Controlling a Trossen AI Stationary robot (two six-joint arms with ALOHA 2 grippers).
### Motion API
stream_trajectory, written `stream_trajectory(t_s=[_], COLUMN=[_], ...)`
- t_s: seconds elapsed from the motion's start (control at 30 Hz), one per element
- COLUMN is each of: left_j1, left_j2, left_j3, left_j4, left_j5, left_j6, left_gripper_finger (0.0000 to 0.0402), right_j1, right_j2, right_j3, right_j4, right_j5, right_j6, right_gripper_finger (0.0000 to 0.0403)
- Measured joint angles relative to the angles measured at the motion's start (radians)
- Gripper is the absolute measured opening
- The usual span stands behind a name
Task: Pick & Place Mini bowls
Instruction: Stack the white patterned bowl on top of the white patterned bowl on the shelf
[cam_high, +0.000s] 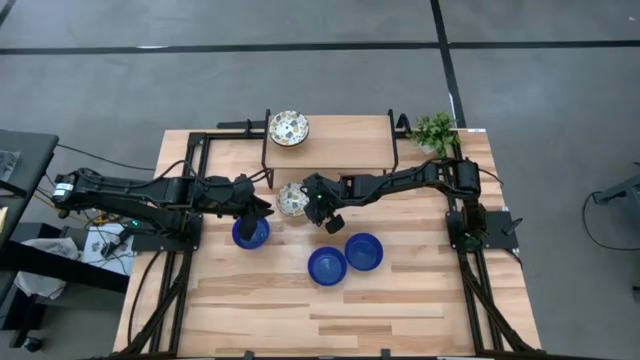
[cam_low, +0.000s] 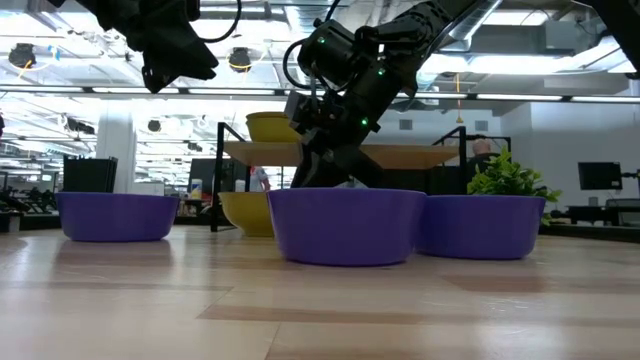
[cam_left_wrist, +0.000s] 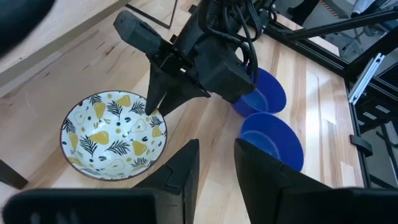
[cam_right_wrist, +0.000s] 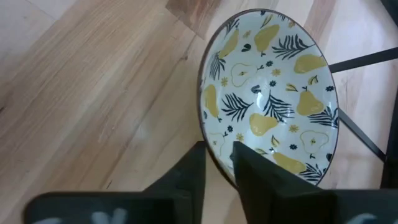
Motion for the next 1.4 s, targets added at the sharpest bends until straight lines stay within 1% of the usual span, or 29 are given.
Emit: stream_trajectory(t_s=[0.13, 0.2, 0.47, 0.7, 0.83, 1.0, 1.13, 1.23, 1.4], left_j1=[0.0, 0.0, 0.0, 0.0, 0.0, 0.0, 0.0, 0.0, 0.0], left_j2=[0.0, 0.0, 0.0, 0.0, 0.0, 0.009, 0.039, 0.074, 0.138], left_j3=[0.0, 0.0, 0.0, 0.0, 0.0, 0.0, 0.0, 0.0, 0.0], left_j4=[0.003, 0.004, 0.005, 0.005, 0.004, 0.004, 0.004, 0.002, 0.003], left_j5=[0.0, 0.0, 0.0, 0.0, 0.0, 0.002, 0.019, 0.019, 0.019], left_j6=[0.0, 0.0, 0.0, 0.018, 0.069, 0.068, 0.064, 0.067, 0.142], left_gripper_finger=[0.01, 0.01, 0.01, 0.01, 0.01, 0.0101, 0.0111, 0.0122, 0.0146], right_j1=[0.0, 0.0, 0.018, 0.07, 0.097, 0.137, 0.169, 0.187, 0.202], right_j2=[0.0, 0.0, 0.0, 0.0, -0.011, -0.035, -0.04, -0.04, -0.04], right_j3=[0.0, 0.0, 0.0, 0.0, 0.0, 0.0, 0.017, 0.044, 0.09], right_j4=[0.002, 0.002, -0.001, -0.042, -0.06, -0.109, -0.172, -0.207, -0.233], right_j5=[0.0, 0.003, 0.034, 0.085, 0.086, 0.086, 0.122, 0.128, 0.153], right_j6=[-0.003, -0.002, -0.001, 0.019, 0.06, 0.062, 0.063, 0.064, 0.07], right_gripper_finger=[0.0019, 0.0006, 0.0003, 0.0001, 0.0001, 0.0, 0.0, 0.0, 0.0])
